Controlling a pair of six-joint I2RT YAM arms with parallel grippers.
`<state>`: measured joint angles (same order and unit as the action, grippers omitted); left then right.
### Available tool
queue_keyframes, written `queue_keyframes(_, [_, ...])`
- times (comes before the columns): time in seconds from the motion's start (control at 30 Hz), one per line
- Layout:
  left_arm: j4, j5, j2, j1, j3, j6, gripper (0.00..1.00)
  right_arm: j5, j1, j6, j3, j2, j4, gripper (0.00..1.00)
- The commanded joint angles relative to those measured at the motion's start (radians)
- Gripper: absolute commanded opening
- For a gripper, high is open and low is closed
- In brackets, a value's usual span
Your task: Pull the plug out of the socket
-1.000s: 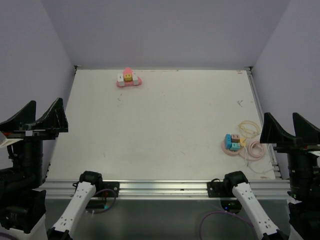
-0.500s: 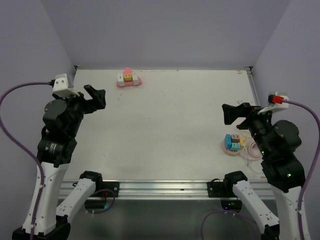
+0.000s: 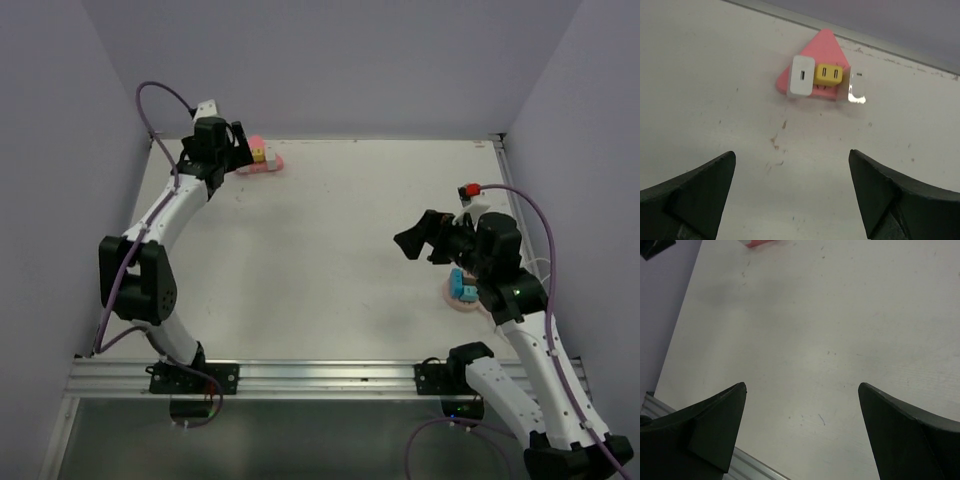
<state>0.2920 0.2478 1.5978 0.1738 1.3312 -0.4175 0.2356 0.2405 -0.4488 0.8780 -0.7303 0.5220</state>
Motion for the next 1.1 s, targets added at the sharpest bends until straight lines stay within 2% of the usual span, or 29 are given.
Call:
queue_keyframes(0.0, [-0.142, 0.108, 0.183, 0.003, 0.199, -0.023, 0.98, 0.077, 0.005, -0.005, -0.049, -0.006, -0.085, 0.99])
queue_keyframes(0.13, [-0.181, 0.159, 0.376, 0.003, 0.396, -0.007, 0.91, 0.111, 0.008, 0.012, -0.1, -0.021, -0.123, 0.99])
queue_keyframes(0.23, [-0.215, 0.194, 0.485, 0.001, 0.462, 0.002, 0.88, 0.116, 0.01, 0.025, -0.138, -0.023, -0.151, 0.99])
queue_keyframes(0.37, [-0.312, 0.232, 0.568, 0.0, 0.474, 0.029, 0.77, 0.166, 0.016, 0.032, -0.171, -0.031, -0.185, 0.99])
queue_keyframes(0.47, [-0.382, 0.229, 0.609, -0.005, 0.477, 0.039, 0.74, 0.177, 0.02, 0.032, -0.183, -0.037, -0.194, 0.99])
queue_keyframes(0.57, [-0.386, 0.209, 0.657, -0.005, 0.496, 0.042, 0.71, 0.176, 0.022, 0.036, -0.188, -0.038, -0.192, 0.99])
queue_keyframes(0.77, [-0.344, 0.176, 0.677, -0.005, 0.482, -0.007, 0.58, 0.177, 0.023, 0.041, -0.186, -0.035, -0.186, 0.99])
queue_keyframes(0.93, [-0.334, 0.131, 0.598, -0.003, 0.366, -0.07, 0.5, 0.177, 0.025, 0.039, -0.189, -0.017, -0.183, 0.99])
queue_keyframes(1.07, [-0.3, 0.105, 0.53, 0.001, 0.29, -0.107, 0.39, 0.177, 0.028, 0.039, -0.185, 0.0, -0.175, 0.99])
